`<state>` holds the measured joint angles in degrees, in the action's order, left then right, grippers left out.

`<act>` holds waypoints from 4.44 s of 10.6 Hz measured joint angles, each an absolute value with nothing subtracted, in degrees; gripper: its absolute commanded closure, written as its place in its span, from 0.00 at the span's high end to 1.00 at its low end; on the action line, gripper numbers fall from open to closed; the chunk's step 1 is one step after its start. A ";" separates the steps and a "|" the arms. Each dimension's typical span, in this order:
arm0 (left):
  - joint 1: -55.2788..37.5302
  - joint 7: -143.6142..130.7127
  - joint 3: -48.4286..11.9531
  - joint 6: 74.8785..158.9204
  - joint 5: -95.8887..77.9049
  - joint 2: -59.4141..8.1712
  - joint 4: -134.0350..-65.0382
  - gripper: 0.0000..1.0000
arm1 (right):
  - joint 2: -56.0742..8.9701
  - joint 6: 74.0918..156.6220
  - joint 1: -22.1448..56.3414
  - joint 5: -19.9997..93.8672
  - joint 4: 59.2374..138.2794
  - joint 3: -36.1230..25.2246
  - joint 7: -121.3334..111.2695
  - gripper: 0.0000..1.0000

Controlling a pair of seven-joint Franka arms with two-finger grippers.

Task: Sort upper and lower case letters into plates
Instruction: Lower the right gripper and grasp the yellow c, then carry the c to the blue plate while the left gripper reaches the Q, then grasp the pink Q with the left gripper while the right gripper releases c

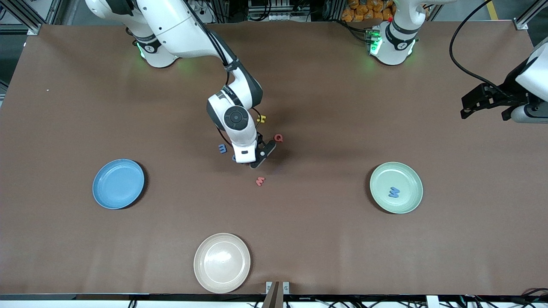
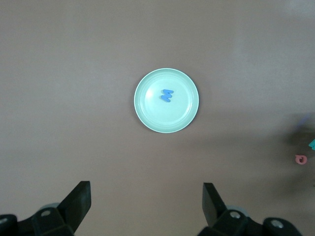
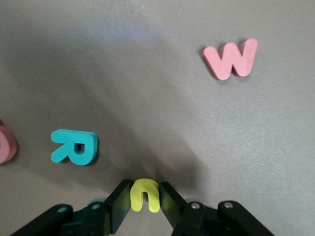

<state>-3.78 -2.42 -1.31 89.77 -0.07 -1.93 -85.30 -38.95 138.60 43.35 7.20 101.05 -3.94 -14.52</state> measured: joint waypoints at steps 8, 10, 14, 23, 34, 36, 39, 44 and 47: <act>-4.63 -3.75 -5.55 89.77 -0.07 -2.78 -85.88 1.00 | -31.04 133.43 34.17 7.35 100.37 -7.67 -14.02 0.00; -4.85 -6.99 -9.99 90.13 -0.07 -4.42 -86.01 1.00 | -28.97 129.18 29.18 7.35 100.40 -9.38 -14.06 0.00; -7.73 -13.73 -16.52 94.80 -0.07 -10.40 -86.33 1.00 | -28.67 127.32 24.88 7.36 103.18 -18.78 -14.20 0.00; -23.59 -49.82 -16.92 113.41 -0.05 -26.55 -90.57 1.00 | -30.65 128.16 9.61 7.28 104.57 -18.75 -20.09 1.00; -32.22 -76.92 -16.88 139.36 9.79 -34.91 -105.26 1.00 | -30.16 123.33 23.17 7.37 103.88 -17.79 -19.64 1.00; -33.06 -79.46 -16.86 141.38 12.21 -37.50 -104.68 1.00 | -30.12 123.23 26.25 7.46 103.83 -17.75 -18.60 1.00; -34.32 -80.28 -16.82 141.57 12.76 -39.36 -103.36 1.00 | -30.12 123.31 30.83 7.49 103.83 -17.68 -14.71 1.00; -34.86 -80.67 -16.75 141.57 15.46 -40.43 -103.14 0.67 | -30.15 123.68 34.45 10.29 103.79 -17.79 -13.60 1.00; -34.85 -80.68 -16.60 141.56 15.71 -40.45 -102.59 0.08 | -30.15 124.95 35.06 10.85 103.78 -17.59 -15.08 1.00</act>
<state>-34.85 -80.68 -16.60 141.56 15.71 -40.45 -102.59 -30.15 124.95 35.06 10.85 103.78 -17.59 -15.08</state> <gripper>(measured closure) 0.352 0.000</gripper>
